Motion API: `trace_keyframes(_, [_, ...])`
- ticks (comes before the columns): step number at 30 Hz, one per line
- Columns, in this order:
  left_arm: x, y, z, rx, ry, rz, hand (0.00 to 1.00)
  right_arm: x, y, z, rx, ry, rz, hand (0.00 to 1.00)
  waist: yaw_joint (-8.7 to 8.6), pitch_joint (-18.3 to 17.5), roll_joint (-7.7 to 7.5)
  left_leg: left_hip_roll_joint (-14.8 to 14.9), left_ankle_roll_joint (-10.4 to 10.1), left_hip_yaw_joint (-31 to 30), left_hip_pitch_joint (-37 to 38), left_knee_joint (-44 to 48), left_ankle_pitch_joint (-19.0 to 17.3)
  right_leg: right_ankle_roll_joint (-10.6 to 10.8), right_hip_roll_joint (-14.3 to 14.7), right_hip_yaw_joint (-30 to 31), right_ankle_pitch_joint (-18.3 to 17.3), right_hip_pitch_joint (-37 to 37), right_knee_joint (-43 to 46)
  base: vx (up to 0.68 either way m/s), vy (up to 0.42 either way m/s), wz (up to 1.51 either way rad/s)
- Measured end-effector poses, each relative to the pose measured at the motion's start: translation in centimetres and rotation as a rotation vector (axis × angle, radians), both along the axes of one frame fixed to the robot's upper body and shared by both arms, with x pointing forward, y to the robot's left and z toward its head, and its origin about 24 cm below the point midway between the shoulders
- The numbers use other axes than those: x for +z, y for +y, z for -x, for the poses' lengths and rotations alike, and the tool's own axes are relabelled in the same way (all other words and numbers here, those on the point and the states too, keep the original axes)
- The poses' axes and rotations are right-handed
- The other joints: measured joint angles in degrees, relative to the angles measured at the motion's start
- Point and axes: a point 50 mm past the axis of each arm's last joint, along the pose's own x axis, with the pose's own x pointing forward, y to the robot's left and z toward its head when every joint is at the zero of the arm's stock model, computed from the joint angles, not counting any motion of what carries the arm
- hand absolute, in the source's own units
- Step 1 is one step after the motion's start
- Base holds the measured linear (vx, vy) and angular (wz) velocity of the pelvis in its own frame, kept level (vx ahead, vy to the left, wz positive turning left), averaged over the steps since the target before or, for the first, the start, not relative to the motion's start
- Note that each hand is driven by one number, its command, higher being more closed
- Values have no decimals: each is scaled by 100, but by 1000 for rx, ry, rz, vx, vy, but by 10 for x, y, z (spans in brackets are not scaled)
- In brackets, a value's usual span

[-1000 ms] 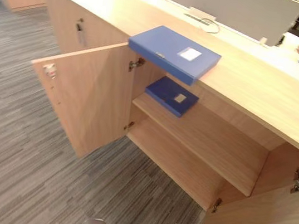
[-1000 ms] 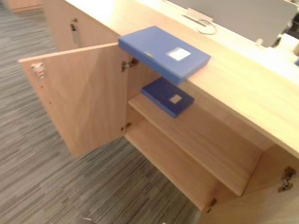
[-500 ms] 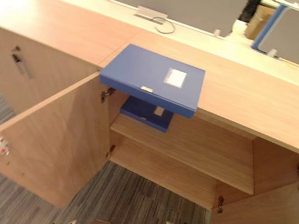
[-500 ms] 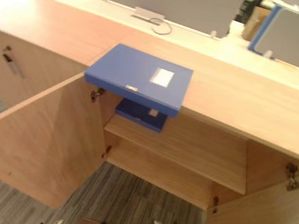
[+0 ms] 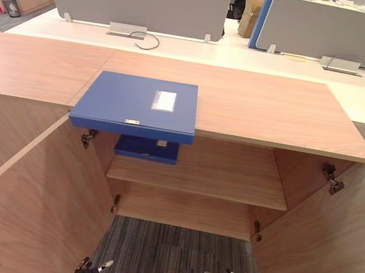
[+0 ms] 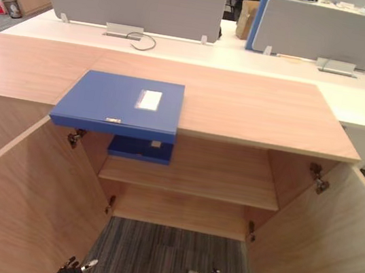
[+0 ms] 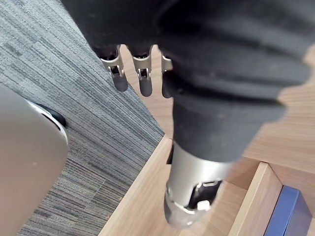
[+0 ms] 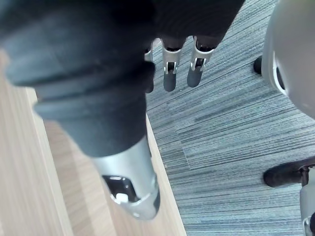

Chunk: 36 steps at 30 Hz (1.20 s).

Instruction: Walk over to the cabinet, pick up the folder, carry it to the office cabinet, place the folder inside the office cabinet, then close the office cabinet door

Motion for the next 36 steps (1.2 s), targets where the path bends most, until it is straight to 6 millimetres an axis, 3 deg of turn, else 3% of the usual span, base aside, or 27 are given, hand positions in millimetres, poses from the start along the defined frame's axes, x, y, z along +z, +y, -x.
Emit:
trace_keyframes(3, [-1,0,4,33,-9,28,0,0,1,1,0,1,-9,0,-1,-15,-33,42,-118,-49,60,-341,261,215,155,-76,128,147,-473,-34,-206,4])
trace_keyframes(7, [-2,2,11,120,-40,106,0,-1,0,3,-16,11,-11,0,13,5,-108,-59,-231,-101,332,-1142,788,296,247,-78,177,272,-977,-69,-111,0])
trace_keyframes(11, [9,0,2,206,-188,200,0,-4,-5,10,-11,39,-4,0,28,9,-164,-139,-254,-403,749,-2104,1351,380,314,-80,157,346,-1176,-99,-45,8])
trace_keyframes(15, [48,-7,-32,335,-536,347,0,-8,0,21,32,74,-21,0,69,-85,-379,-207,-258,-554,715,-2174,1389,385,317,6,156,338,-1222,-69,19,7])
trace_keyframes(18, [66,-9,-45,328,-638,364,0,-10,5,28,103,105,-12,0,97,-121,-458,-254,-250,-577,687,-2174,1386,383,312,77,158,334,-1268,-8,28,7])
trace_keyframes(20, [89,-13,-60,300,-744,373,0,-10,7,28,142,118,-7,0,96,-127,-457,-315,-196,-653,614,-2164,1423,375,293,78,168,327,-1329,11,31,18])
trace_keyframes(24, [122,-11,-70,269,-849,298,0,-11,9,29,189,128,0,0,164,-166,-491,-294,-192,-656,621,-2143,1423,449,320,75,289,393,-1420,22,9,3])
trace_keyframes(26, [160,-9,-76,189,-952,149,0,-11,9,30,186,132,9,0,195,-180,-487,-261,-196,-665,616,-2143,1417,447,363,78,297,401,-1429,0,0,0])
trace_keyframes(27, [170,-9,-79,167,-980,107,0,-11,9,31,185,134,10,0,210,-191,-486,-248,-202,-666,619,-2143,1409,447,375,78,297,406,-1429,0,0,0])
trace_keyframes(29, [208,-1,-81,78,-1048,-205,0,-11,9,35,169,142,19,0,220,-243,-481,-212,-250,-678,639,-2146,1364,447,405,70,298,428,-1410,-15,-10,1])
trace_keyframes(33, [253,16,-72,141,-1022,-778,0,-11,9,38,152,145,45,0,241,-281,-462,-182,-252,-687,711,-2174,1336,446,406,53,295,495,-1394,-21,-2,0])
trace_keyframes(34, [264,15,-70,187,-999,-952,0,-11,8,38,145,140,59,0,253,-284,-461,-189,-227,-693,732,-2175,1317,445,401,47,291,517,-1386,-52,-1,2])
trace_keyframes(35, [269,12,-70,209,-1004,-1003,0,-11,8,38,142,138,64,0,264,-285,-461,-193,-209,-701,731,-2176,1305,444,397,39,288,514,-1376,-63,7,7])
trace_keyframes(36, [280,-1,-74,219,-1038,-1105,0,-11,8,38,147,140,77,0,270,-286,-459,-197,-237,-723,710,-2176,1313,403,391,30,254,500,-1370,-60,11,6])
